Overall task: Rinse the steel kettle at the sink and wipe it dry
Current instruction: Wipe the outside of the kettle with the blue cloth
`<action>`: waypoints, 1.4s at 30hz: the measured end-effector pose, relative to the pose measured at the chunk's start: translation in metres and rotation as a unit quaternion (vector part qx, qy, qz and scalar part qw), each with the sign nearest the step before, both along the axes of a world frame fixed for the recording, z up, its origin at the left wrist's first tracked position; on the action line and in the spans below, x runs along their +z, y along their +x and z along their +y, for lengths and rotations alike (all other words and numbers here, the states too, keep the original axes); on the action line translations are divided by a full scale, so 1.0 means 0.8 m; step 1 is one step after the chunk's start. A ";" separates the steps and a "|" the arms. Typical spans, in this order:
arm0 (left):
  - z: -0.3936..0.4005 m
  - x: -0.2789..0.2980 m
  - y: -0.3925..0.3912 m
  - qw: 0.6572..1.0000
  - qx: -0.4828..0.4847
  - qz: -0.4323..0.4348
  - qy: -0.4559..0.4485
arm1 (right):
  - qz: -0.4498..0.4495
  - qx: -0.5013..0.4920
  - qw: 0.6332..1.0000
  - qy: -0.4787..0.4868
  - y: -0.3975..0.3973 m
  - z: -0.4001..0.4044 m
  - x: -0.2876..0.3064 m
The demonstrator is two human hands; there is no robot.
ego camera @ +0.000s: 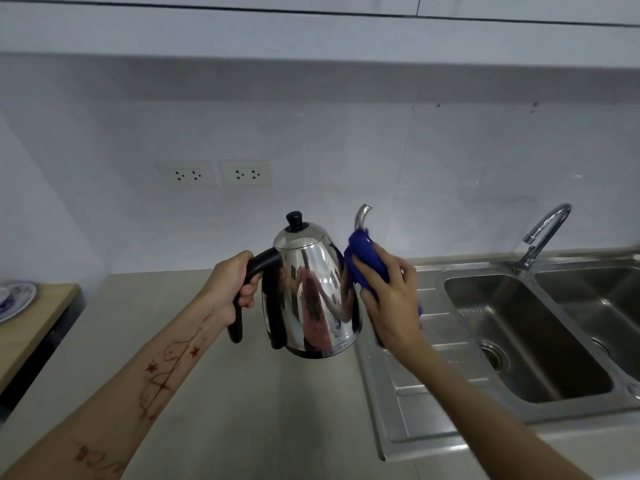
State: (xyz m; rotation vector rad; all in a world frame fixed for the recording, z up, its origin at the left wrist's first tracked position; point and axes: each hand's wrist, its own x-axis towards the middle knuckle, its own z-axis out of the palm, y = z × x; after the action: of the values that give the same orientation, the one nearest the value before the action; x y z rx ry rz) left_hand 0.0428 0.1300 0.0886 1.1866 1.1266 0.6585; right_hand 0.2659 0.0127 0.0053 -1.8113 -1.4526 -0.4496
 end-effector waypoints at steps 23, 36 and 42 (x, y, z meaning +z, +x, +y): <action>0.009 0.008 -0.024 0.998 -0.046 -0.021 0.037 | 0.408 0.023 0.911 0.052 -0.086 0.029 0.082; 0.003 -0.009 -0.038 0.999 -0.013 -0.023 0.032 | 0.585 0.001 0.809 -0.059 -0.095 -0.004 0.055; -0.012 -0.019 -0.039 0.999 -0.036 0.001 0.030 | 0.621 -0.006 0.781 -0.065 -0.086 -0.003 0.042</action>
State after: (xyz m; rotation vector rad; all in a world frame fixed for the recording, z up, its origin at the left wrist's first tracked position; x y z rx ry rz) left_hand 0.0119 0.1204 0.0734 1.2738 1.0663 0.6403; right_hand 0.1971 0.0102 0.0392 -1.5998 -0.5001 0.7830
